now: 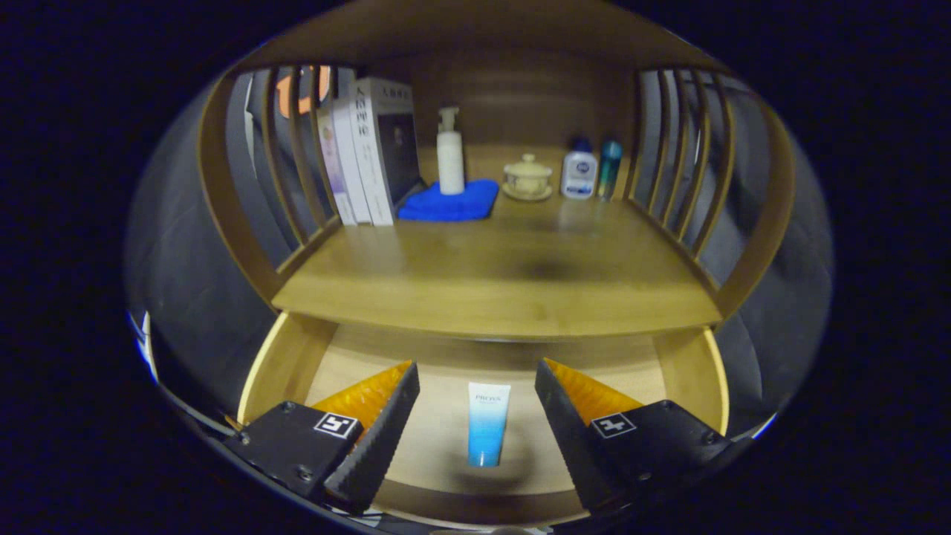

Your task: Pull open the drawer, take out the items inside it, and place them on the countertop above the cabinet.

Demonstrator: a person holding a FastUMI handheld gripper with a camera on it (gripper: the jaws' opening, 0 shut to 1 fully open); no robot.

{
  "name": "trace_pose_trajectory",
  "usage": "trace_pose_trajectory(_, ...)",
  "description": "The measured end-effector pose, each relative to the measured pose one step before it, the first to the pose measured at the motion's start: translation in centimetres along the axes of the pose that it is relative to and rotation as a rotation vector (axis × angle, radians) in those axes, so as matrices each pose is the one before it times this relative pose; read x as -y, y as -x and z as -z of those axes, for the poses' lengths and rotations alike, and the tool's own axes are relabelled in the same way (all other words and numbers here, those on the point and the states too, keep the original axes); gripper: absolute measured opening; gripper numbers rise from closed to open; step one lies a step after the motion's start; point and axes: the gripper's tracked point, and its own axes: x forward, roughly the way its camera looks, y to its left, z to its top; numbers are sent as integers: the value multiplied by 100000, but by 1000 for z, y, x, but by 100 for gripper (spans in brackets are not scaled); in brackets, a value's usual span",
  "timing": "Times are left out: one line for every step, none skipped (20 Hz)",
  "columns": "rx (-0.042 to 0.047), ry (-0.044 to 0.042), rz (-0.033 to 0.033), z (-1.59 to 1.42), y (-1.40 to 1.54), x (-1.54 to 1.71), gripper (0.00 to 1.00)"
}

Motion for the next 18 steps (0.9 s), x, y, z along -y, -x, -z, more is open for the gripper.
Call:
trace_pose_trajectory(-6646,-1109,-972,989,-1002,-178,99)
trace_pose_trajectory(-5526,-1093,307,731,-772,71,99)
trace_pose_trajectory(-4694,-540,769,841,-1032,15,99)
trace_pose_trajectory(-4579,-792,-407,930,-1053,-54,98)
trace_pose_trajectory(-3653,-1804,-1136,593,-510,-213,97)
trace_pose_trajectory(-2866,-1471,-550,455,-891,50,97)
trace_pose_trajectory(-2224,-405,752,313,-395,142,97)
trace_pose_trajectory(-2896,-393,1671,554,-318,202,96)
trace_pose_trajectory(-2251,-249,-126,465,-302,-62,95)
trace_pose_trajectory(-1825,-141,660,202,-288,-34,95)
trace_pose_trajectory(-1115,476,1842,85,-291,229,94)
trace_pose_trajectory(-1174,799,1344,402,-126,468,94)
trace_pose_trajectory(-1275,114,1030,311,-50,243,94)
trace_pose_trajectory(-1593,-322,595,327,-227,-8,94)
trace_pose_trajectory(-1552,4,237,282,-213,91,94)
trace_pose_trajectory(-1629,-380,359,351,-342,274,93)
trace_pose_trajectory(-819,-680,506,56,-133,160,92)
trace_pose_trajectory(-92,-345,960,-78,-108,258,90)
